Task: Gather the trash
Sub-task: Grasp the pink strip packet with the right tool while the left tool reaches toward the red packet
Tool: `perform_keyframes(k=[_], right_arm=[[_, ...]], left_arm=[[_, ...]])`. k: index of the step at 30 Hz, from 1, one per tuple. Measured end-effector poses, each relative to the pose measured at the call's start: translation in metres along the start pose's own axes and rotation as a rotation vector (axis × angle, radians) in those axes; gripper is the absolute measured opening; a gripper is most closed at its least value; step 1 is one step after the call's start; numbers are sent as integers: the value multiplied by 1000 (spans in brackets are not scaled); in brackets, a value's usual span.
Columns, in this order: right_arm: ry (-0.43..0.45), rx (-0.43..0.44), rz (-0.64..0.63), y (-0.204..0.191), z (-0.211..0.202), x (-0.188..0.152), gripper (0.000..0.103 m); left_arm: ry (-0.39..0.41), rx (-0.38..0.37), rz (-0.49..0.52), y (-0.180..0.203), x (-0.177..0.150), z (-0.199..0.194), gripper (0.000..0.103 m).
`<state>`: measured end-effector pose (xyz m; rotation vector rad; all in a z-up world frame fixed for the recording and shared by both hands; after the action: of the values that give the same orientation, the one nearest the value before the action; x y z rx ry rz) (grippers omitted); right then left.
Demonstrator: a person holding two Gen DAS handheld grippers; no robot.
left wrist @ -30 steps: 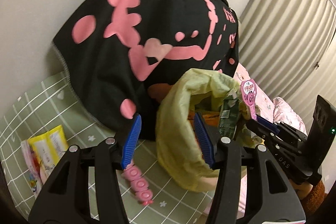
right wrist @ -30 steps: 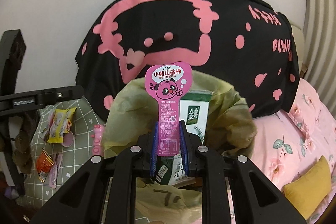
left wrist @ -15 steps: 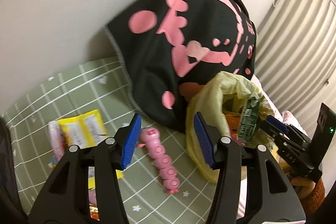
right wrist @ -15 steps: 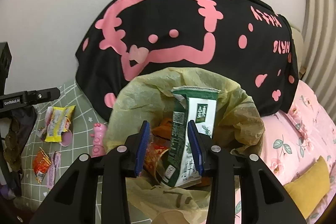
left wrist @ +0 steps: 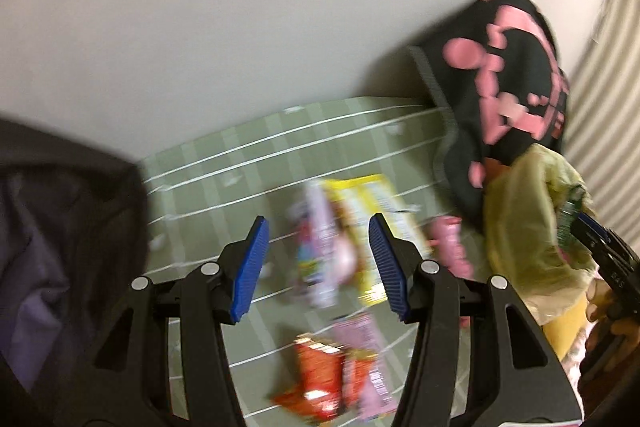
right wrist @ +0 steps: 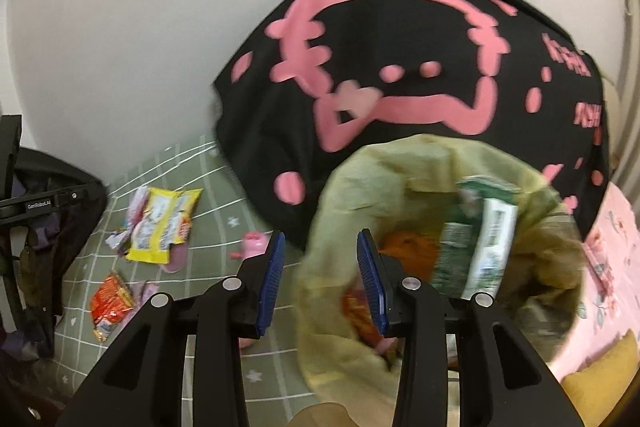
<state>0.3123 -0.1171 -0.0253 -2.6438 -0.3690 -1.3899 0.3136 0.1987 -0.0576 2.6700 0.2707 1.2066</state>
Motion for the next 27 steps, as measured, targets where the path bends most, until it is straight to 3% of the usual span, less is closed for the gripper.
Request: perform_keyframes(k=[4,8,17,22,27], right_arm=[[-23,72,-17,-30,15,-5,36],[-57,161,-59,-68,29,-15,36],[-223,381,-146,-152,52,-77,36],[-303,427,-138,-175,55,-111,36],[-323,449,-141,-194,52,-126,36]], left_arm=[[-12,56,-67,-37,-15,-7,50],[-38,64,-99,-55,-34,-12,50],[-65,100,-134,-78,-68,-29,50],[-95,107,-117,-77,-84,-32,50],[-116,89,-101,-71,-85,-24,50]])
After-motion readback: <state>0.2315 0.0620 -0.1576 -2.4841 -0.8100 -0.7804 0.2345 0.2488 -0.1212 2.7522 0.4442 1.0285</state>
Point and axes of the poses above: each gripper's, at about its wrist camera, not at the fingertips, and z roughly the way its jaws point, y to its right, x to its top, the point moved 7 cm from there along z, roughly the way its jaws point, and after that the axes turned 6 degrees about y, right-handed, at the moved point
